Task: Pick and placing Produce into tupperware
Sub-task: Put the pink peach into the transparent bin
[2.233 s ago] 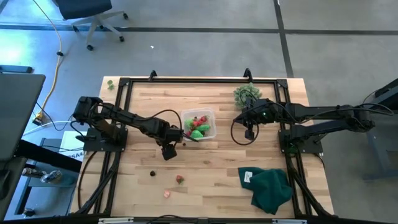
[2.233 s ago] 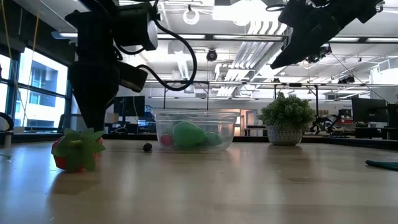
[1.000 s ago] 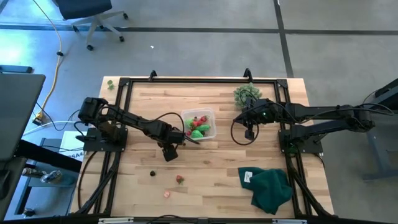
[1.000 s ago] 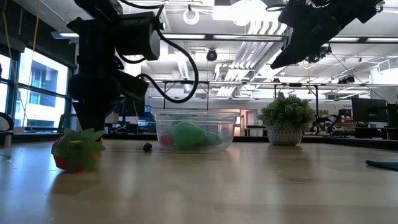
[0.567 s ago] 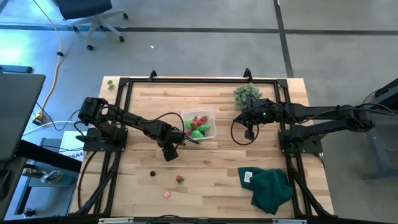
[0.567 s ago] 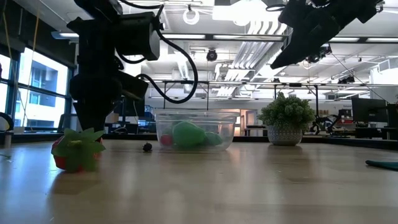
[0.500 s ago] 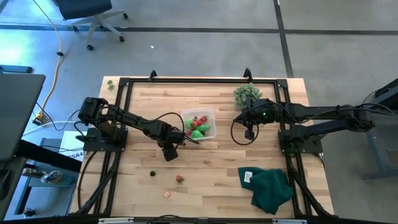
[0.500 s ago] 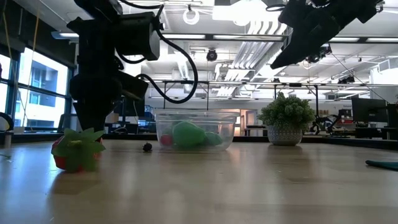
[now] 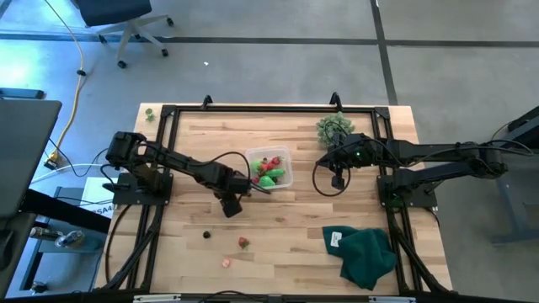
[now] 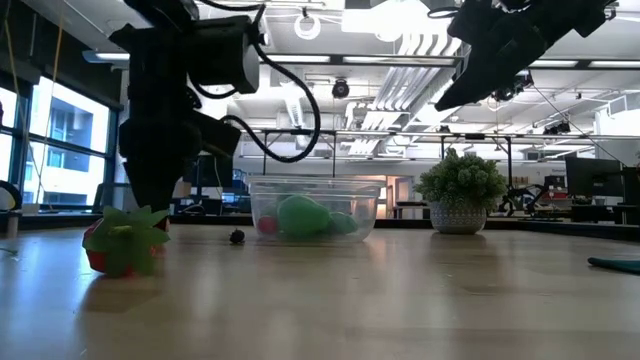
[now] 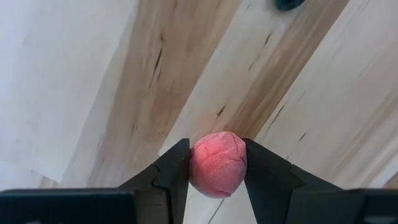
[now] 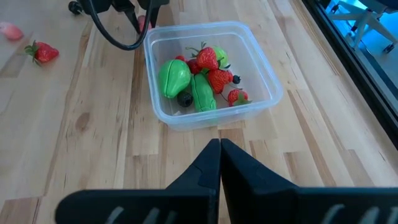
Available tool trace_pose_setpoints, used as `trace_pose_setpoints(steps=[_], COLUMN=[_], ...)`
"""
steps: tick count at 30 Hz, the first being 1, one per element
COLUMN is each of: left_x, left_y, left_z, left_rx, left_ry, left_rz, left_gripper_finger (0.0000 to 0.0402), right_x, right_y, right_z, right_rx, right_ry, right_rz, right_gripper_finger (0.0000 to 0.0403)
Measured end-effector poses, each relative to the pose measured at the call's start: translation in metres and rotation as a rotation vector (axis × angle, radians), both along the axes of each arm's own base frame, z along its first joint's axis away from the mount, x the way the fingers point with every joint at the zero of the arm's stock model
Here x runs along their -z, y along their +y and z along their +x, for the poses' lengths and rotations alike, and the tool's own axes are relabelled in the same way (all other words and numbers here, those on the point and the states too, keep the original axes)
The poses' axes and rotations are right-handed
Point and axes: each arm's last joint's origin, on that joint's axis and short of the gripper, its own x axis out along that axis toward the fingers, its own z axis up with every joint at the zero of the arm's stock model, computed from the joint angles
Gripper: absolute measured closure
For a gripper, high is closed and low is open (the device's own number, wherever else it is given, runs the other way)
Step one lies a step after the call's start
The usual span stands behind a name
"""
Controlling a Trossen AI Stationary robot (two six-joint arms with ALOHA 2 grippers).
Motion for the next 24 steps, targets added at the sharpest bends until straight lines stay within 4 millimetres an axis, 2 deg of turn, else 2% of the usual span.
trace_pose_setpoints(steps=[9,16,24], left_x=[-0.028,-0.069,-0.111], left_y=[0.002,0.006,0.01], left_z=[0.01,0.026,0.045], left_rx=[-0.002,0.018,0.115], left_ry=[0.044,0.022,-0.095], left_rz=[0.079,0.204,0.335], left_gripper_finger=[0.0277,0.0277,0.0277], right_x=[0.0,0.0,0.0], right_y=[0.0,0.0,0.0], right_z=[0.0,0.0,0.0], right_rx=[0.0,0.0,0.0], right_ry=[0.0,0.0,0.0], right_rz=[0.0,0.0,0.0], right_gripper_finger=[0.0401,0.0401,0.0401])
